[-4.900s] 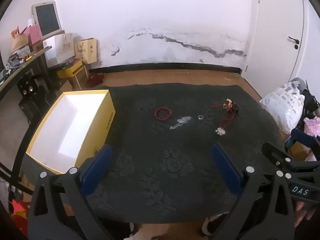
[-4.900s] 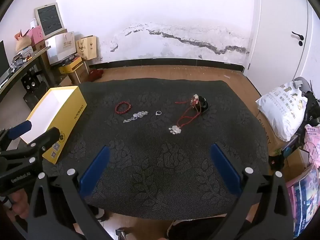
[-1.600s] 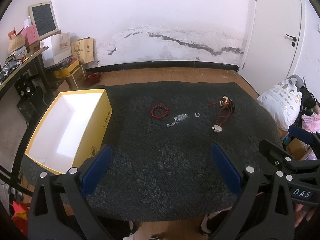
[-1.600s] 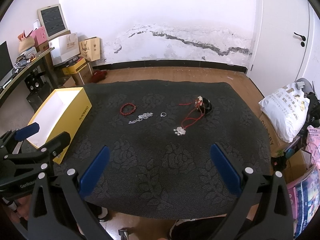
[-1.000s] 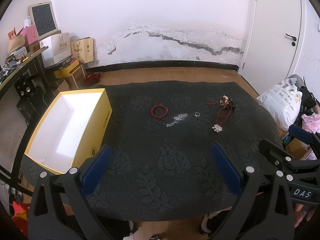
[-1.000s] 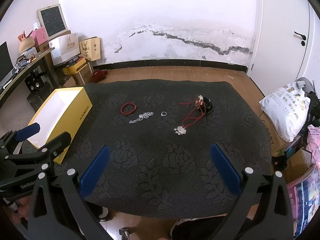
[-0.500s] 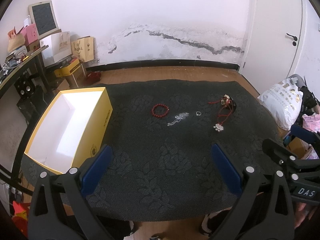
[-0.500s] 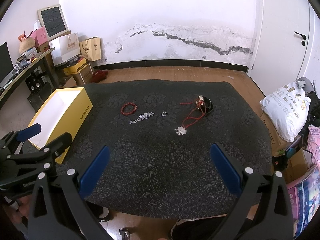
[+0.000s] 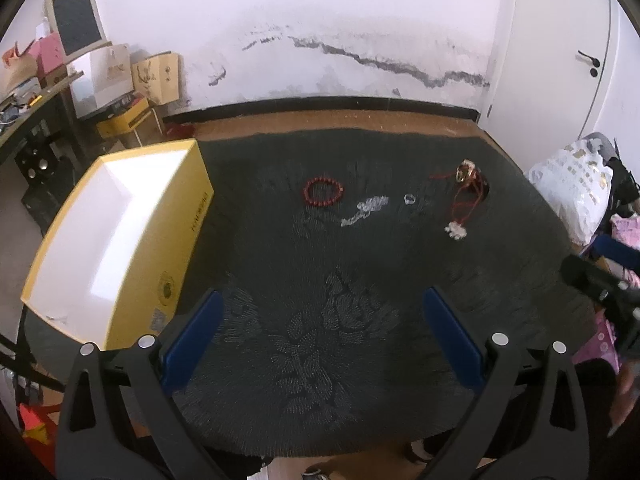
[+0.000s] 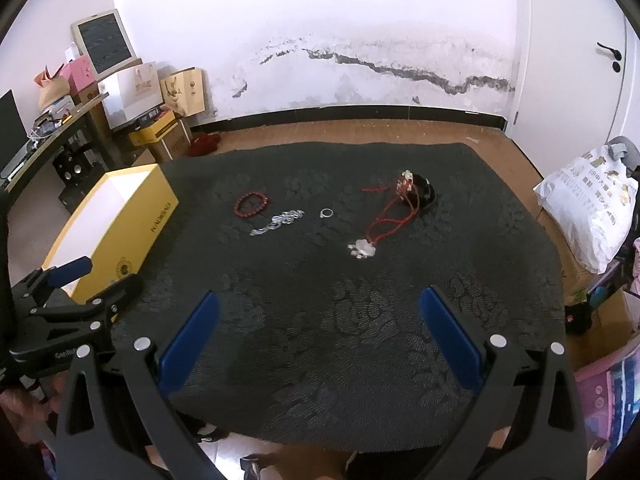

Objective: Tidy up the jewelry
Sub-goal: 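Grasp the red bead bracelet with the left tool while the right tool grasps the silver ring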

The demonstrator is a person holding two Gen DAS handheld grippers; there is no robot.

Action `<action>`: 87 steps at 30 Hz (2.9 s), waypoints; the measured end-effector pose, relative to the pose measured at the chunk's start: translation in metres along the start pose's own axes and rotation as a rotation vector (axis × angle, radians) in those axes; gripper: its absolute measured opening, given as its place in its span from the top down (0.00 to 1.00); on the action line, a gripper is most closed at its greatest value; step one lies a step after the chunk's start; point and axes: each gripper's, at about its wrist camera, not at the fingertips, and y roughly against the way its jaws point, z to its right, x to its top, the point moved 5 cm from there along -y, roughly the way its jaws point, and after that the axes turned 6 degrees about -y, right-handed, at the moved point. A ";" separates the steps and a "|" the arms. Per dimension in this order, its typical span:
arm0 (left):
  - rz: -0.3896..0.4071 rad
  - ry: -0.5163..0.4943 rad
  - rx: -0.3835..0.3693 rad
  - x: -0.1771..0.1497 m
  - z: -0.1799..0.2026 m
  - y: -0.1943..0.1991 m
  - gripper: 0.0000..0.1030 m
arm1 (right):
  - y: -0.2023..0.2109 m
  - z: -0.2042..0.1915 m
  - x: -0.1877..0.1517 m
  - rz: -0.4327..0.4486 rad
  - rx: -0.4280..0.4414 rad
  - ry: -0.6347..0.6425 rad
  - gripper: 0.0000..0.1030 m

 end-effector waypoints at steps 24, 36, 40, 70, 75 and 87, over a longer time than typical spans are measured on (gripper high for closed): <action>-0.085 0.021 -0.085 0.067 -0.020 -0.224 0.06 | -0.223 0.004 0.046 -0.147 0.120 0.191 0.15; -0.082 -0.070 -0.026 0.082 -0.013 -0.267 0.06 | -0.276 -0.009 0.051 -0.187 0.106 0.299 0.21; -0.086 -0.057 -0.008 0.087 -0.013 -0.272 0.05 | -0.280 -0.010 0.055 -0.189 0.114 0.304 0.20; -0.025 -0.111 -0.040 0.089 0.000 -0.259 0.86 | -0.272 -0.014 0.058 -0.142 0.133 0.299 0.79; -0.036 -0.090 -0.051 0.089 -0.005 -0.257 0.86 | -0.272 -0.018 0.060 -0.143 0.129 0.290 0.79; -0.029 -0.058 -0.061 0.103 -0.020 -0.220 0.87 | -0.238 -0.018 0.079 -0.095 0.145 0.261 0.79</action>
